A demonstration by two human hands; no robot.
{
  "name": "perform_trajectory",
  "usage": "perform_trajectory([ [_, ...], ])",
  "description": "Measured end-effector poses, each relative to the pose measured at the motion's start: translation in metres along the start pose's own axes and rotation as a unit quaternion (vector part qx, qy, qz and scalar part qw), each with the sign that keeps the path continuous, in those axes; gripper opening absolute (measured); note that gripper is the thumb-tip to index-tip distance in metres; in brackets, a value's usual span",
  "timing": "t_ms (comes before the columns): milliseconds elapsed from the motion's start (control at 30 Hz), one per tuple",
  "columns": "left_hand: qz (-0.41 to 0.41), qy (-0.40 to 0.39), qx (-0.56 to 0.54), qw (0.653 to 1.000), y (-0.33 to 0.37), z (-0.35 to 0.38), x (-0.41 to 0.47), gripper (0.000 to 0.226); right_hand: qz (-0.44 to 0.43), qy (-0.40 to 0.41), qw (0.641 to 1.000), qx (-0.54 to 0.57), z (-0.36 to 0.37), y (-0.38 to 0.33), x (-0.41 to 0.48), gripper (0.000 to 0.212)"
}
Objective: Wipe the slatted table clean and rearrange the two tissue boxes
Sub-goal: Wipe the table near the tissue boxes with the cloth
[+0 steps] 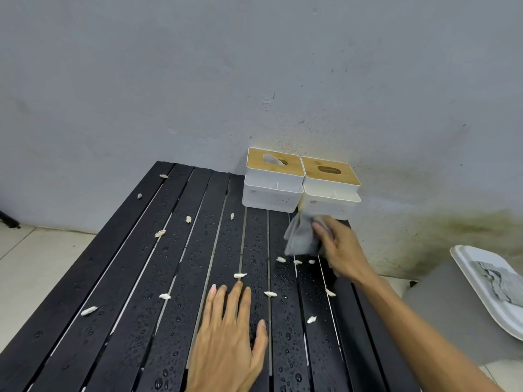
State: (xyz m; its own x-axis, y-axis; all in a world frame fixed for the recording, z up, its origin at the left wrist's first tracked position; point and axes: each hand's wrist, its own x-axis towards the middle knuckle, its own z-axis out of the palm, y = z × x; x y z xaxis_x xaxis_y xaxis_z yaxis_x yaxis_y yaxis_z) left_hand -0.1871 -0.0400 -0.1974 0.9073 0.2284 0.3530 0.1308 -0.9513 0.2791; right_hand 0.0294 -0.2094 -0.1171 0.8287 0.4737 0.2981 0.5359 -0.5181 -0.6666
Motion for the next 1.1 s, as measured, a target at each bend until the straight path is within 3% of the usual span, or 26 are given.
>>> perform_trajectory([
  [67,0.0,-0.004,0.001,1.0,0.0,0.0,0.0,0.06,0.01,0.082,0.996,-0.03,-0.002,-0.007,0.016,0.024],
  [133,0.002,-0.004,0.001,1.0,-0.001,0.0,0.0,0.06,0.014,0.104,0.992,-0.069,0.004,-0.01,0.031,0.027],
  [200,0.003,-0.002,0.001,1.0,-0.001,0.001,0.0,0.06,0.014,0.065,0.99,-0.123,0.016,-0.01,0.039,0.034],
  [367,-0.001,-0.005,-0.005,1.0,-0.001,0.001,0.0,0.059,-0.011,-0.149,0.957,-0.25,0.052,-0.001,0.023,0.042],
  [433,-0.002,-0.008,-0.01,1.0,-0.001,0.0,0.0,0.058,-0.052,-0.173,0.943,-0.279,0.052,0.002,0.01,0.042],
  [567,-0.005,-0.003,-0.025,1.0,0.0,-0.008,0.006,0.057,-0.106,-0.199,0.952,-0.205,0.03,0.001,-0.007,0.036],
  [700,-0.031,0.008,-0.027,0.999,-0.012,-0.019,0.025,0.057,-0.043,-0.048,0.992,-0.108,0.022,-0.014,0.015,0.03],
  [767,-0.047,0.007,-0.022,0.999,-0.022,-0.02,0.028,0.058,-0.048,0.019,0.992,-0.113,0.026,-0.025,0.035,0.027],
  [833,-0.055,-0.004,-0.017,0.998,-0.03,-0.017,0.026,0.059,-0.068,0.035,0.986,-0.145,0.035,-0.037,0.055,0.028],
  [900,-0.057,-0.014,-0.013,0.998,-0.034,-0.013,0.023,0.058,-0.094,0.007,0.975,-0.203,0.047,-0.045,0.069,0.033],
  [1000,-0.059,-0.017,-0.014,0.998,-0.034,-0.012,0.022,0.057,-0.128,-0.127,0.951,-0.251,0.072,-0.044,0.068,0.046],
  [1100,-0.06,-0.004,-0.018,0.998,-0.033,-0.012,0.023,0.056,-0.097,-0.181,0.935,-0.289,0.093,-0.032,0.053,0.068],
])
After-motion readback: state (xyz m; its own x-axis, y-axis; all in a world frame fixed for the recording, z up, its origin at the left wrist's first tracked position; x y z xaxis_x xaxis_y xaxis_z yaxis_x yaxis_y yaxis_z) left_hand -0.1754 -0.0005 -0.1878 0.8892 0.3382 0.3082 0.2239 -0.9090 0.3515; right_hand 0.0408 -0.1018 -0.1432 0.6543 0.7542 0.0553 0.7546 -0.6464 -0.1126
